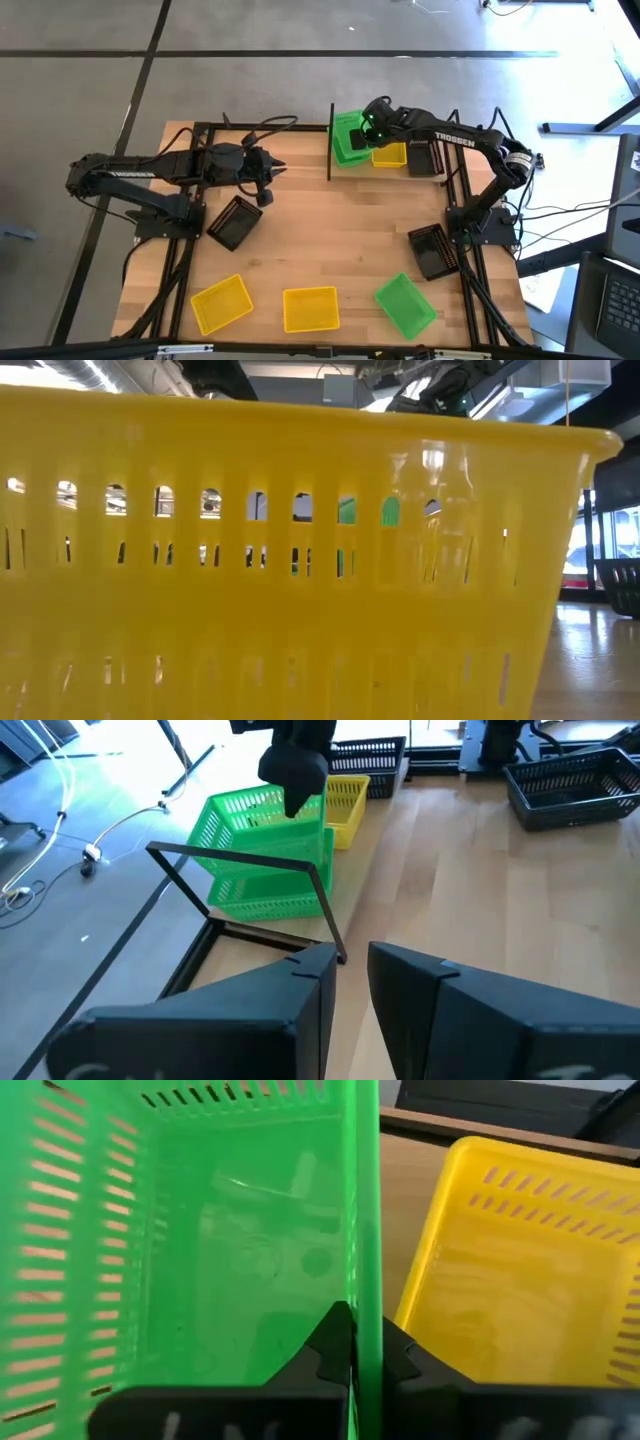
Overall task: Stack baskets on shelf by color
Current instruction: Stack the top green bin on the green bin on the shelf
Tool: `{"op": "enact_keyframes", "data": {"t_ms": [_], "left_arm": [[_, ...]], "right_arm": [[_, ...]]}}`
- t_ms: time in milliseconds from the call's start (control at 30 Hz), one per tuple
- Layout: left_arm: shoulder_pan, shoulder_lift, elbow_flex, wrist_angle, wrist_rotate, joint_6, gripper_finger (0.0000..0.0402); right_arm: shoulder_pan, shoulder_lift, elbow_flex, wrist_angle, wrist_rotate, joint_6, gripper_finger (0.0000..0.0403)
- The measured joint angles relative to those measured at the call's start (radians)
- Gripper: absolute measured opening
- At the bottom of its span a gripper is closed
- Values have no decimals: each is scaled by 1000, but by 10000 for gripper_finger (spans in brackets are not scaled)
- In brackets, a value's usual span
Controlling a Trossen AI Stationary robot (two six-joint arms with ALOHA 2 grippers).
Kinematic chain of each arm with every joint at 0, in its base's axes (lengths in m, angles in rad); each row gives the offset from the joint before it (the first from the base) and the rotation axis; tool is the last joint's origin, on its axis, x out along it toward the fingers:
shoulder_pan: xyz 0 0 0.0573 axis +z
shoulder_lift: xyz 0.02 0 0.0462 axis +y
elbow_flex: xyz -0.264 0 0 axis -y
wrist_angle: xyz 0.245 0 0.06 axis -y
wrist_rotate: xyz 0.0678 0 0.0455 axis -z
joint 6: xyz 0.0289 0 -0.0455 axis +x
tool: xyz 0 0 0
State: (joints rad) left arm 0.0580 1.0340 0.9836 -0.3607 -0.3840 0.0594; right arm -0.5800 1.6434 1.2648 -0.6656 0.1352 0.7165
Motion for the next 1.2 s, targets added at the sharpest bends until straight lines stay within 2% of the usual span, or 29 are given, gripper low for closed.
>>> {"op": "enact_keyframes", "data": {"t_ms": [200, 567, 800, 1000, 1200], "left_arm": [[1, 0, 0, 0, 0, 0, 55], [1, 0, 0, 0, 0, 0, 55], [1, 0, 0, -1, 0, 0, 55], [1, 0, 0, -1, -1, 0, 55], [1, 0, 0, -1, 0, 0, 55]], "right_arm": [[-2, 10, 0, 35, -34, 4, 2], [-2, 11, 0, 51, -33, 11, 39], [-2, 11, 0, 73, -32, -17, 42], [-2, 11, 0, 72, -32, 50, 40], [-2, 11, 0, 71, -31, 77, 6]]}}
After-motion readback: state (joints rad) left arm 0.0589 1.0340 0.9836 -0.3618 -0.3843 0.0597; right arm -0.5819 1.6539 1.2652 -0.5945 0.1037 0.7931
